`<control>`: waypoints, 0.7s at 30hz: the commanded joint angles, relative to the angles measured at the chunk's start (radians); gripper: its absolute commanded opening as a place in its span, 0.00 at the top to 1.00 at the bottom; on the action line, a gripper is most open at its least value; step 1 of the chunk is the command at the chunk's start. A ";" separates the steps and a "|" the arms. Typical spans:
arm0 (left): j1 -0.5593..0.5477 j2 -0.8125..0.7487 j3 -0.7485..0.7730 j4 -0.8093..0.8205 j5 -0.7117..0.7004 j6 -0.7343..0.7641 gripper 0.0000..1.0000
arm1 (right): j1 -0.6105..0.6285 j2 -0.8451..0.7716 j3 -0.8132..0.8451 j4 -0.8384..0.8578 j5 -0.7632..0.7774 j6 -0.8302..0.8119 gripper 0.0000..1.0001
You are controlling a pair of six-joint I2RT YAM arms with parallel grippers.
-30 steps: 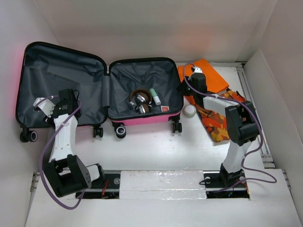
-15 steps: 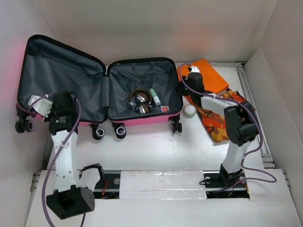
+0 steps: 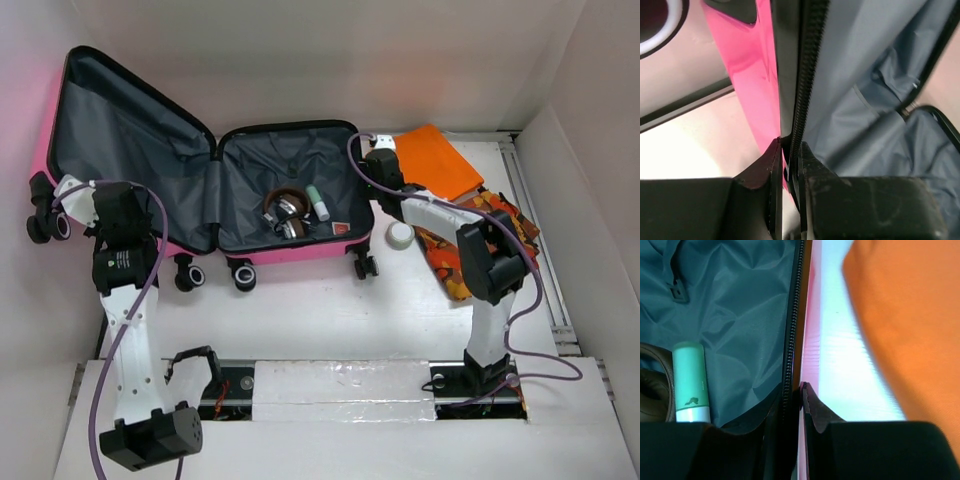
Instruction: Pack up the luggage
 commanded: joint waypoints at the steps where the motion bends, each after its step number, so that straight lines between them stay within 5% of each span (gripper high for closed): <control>1: -0.028 -0.027 0.071 0.212 0.295 -0.023 1.00 | 0.235 0.118 0.031 -0.041 -0.297 0.089 1.00; 10: -0.028 0.023 0.127 0.265 0.384 0.017 1.00 | 0.344 0.219 0.243 -0.124 -0.306 0.109 1.00; 21: -0.028 0.046 0.126 0.253 0.200 0.008 1.00 | 0.368 0.310 0.407 -0.164 -0.315 0.118 1.00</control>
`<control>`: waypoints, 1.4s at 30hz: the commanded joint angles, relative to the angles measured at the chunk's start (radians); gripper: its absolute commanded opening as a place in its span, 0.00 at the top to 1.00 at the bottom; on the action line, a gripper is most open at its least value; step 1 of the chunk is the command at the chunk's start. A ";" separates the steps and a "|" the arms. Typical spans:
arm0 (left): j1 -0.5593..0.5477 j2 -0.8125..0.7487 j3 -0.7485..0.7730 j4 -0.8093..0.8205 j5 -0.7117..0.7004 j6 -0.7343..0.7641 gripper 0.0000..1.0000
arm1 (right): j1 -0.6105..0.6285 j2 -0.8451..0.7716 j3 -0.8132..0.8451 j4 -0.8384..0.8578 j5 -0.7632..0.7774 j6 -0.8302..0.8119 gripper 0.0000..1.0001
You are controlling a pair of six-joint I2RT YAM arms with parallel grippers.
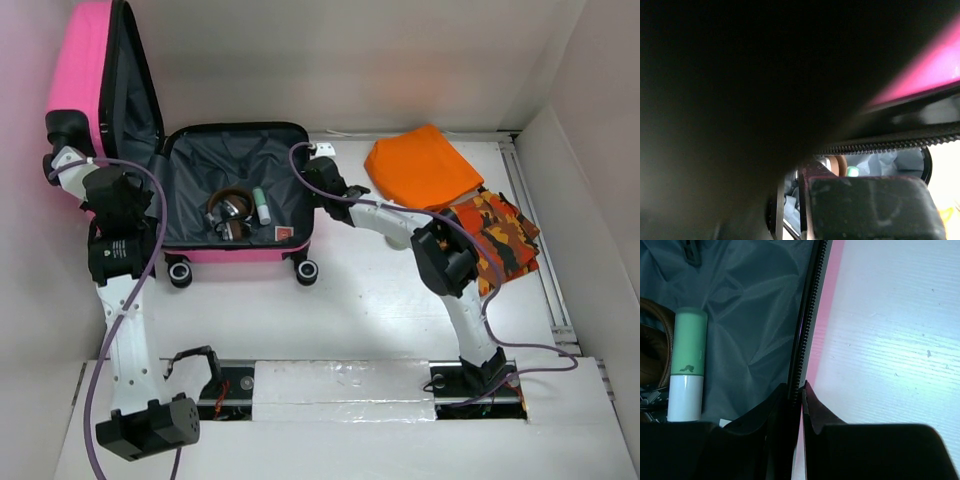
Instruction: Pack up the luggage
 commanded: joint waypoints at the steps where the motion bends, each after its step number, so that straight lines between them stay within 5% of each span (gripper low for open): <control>1: -0.025 0.003 0.042 0.114 0.033 -0.087 1.00 | 0.128 0.048 0.048 -0.051 -0.372 0.042 1.00; 8: -0.002 0.064 0.079 0.088 -0.091 -0.078 0.99 | 0.137 0.058 0.077 -0.051 -0.395 0.042 1.00; 9: 0.021 0.088 0.088 0.088 -0.076 -0.078 0.93 | 0.137 0.058 0.077 -0.051 -0.407 0.042 1.00; 10: 0.021 0.099 0.088 0.088 -0.076 -0.066 0.73 | 0.146 0.058 0.056 -0.038 -0.416 0.042 1.00; 13: 0.021 0.115 0.140 0.079 -0.076 -0.053 0.35 | 0.146 0.039 0.008 0.030 -0.442 0.078 1.00; 14: 0.021 0.102 0.140 0.079 -0.076 -0.043 0.12 | 0.146 0.039 0.008 0.030 -0.442 0.091 1.00; 16: 0.021 0.072 0.151 0.088 -0.065 -0.042 0.00 | 0.146 0.039 0.008 0.030 -0.442 0.091 1.00; 23: -0.028 0.020 0.235 0.065 -0.041 0.011 0.00 | 0.146 0.005 -0.015 0.030 -0.424 0.100 0.96; 37: -0.028 0.117 0.382 0.261 0.370 0.074 0.00 | 0.044 -0.280 -0.178 0.084 -0.433 0.081 0.22; 42: -0.028 0.231 0.452 0.254 0.507 0.076 0.06 | -0.021 -0.366 -0.210 0.084 -0.464 0.072 0.07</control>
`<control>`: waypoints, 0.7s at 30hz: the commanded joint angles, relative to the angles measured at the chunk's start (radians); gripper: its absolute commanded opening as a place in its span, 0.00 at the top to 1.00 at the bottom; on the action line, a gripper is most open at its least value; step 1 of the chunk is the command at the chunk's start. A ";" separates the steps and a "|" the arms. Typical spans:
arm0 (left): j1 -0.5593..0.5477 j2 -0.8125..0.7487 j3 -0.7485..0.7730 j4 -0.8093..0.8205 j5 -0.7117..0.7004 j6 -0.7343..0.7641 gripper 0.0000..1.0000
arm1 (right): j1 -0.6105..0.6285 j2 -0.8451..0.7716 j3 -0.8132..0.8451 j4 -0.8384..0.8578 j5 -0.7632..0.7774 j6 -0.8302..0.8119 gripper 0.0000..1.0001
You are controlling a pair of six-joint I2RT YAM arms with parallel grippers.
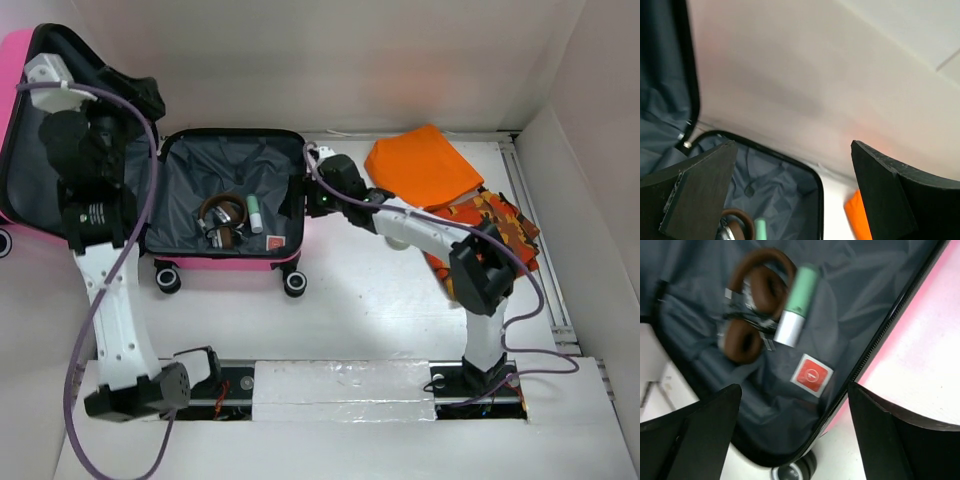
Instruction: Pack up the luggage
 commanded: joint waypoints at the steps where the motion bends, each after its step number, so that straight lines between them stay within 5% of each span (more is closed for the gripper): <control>1: -0.001 0.056 0.028 0.058 0.153 0.013 0.08 | -0.041 -0.120 -0.003 0.066 -0.082 -0.008 0.07; 4: -0.018 0.078 -0.013 0.104 0.209 0.013 0.08 | -0.085 -0.206 -0.071 0.057 -0.082 -0.027 0.07; 5: -0.064 0.087 -0.013 0.092 0.075 0.081 0.08 | -0.099 -0.232 -0.094 0.057 -0.082 -0.027 0.07; 9: -0.511 0.280 0.139 -0.010 -0.289 0.252 0.05 | -0.185 -0.371 -0.219 0.057 -0.040 -0.037 0.07; 11: -0.563 0.319 0.168 0.004 -0.290 0.223 0.05 | -0.211 -0.495 -0.324 0.057 0.006 -0.037 0.07; 14: -0.638 0.291 -0.027 0.137 -0.233 0.145 0.05 | -0.260 -0.650 -0.495 0.034 0.160 -0.028 0.08; 21: -1.052 0.409 -0.335 0.269 -0.483 0.099 0.03 | -0.380 -1.211 -0.787 -0.042 0.456 -0.004 0.13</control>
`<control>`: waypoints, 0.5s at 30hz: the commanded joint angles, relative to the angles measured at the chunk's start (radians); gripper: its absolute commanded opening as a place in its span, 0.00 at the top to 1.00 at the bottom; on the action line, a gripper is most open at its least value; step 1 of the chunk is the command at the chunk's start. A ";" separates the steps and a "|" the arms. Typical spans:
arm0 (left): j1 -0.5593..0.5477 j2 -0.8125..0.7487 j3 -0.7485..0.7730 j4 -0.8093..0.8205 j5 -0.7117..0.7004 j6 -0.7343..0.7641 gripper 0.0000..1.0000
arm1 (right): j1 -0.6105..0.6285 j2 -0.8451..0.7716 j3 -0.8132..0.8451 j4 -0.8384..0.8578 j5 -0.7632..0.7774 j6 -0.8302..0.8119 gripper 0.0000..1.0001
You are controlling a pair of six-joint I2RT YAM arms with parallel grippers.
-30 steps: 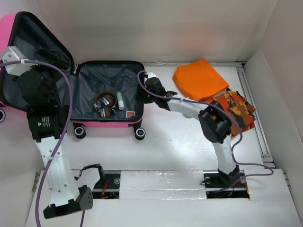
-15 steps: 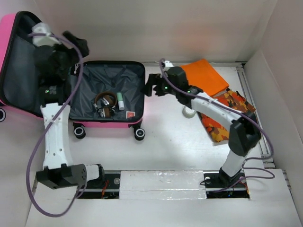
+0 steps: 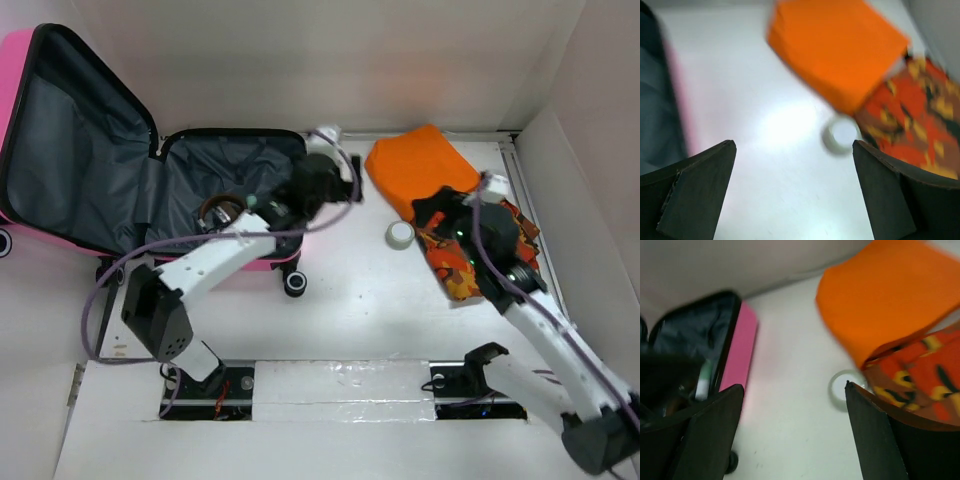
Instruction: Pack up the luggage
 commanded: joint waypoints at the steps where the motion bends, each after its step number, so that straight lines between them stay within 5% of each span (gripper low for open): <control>1: -0.146 0.055 -0.099 0.118 -0.115 -0.049 0.01 | -0.058 -0.212 -0.058 -0.053 0.159 0.006 0.13; 5: -0.242 0.219 -0.056 0.119 -0.129 -0.062 0.01 | -0.136 -0.359 -0.092 -0.117 0.145 -0.017 0.13; 15: -0.290 0.586 0.254 0.040 -0.088 0.021 0.01 | -0.179 -0.344 -0.114 -0.118 0.008 -0.037 0.02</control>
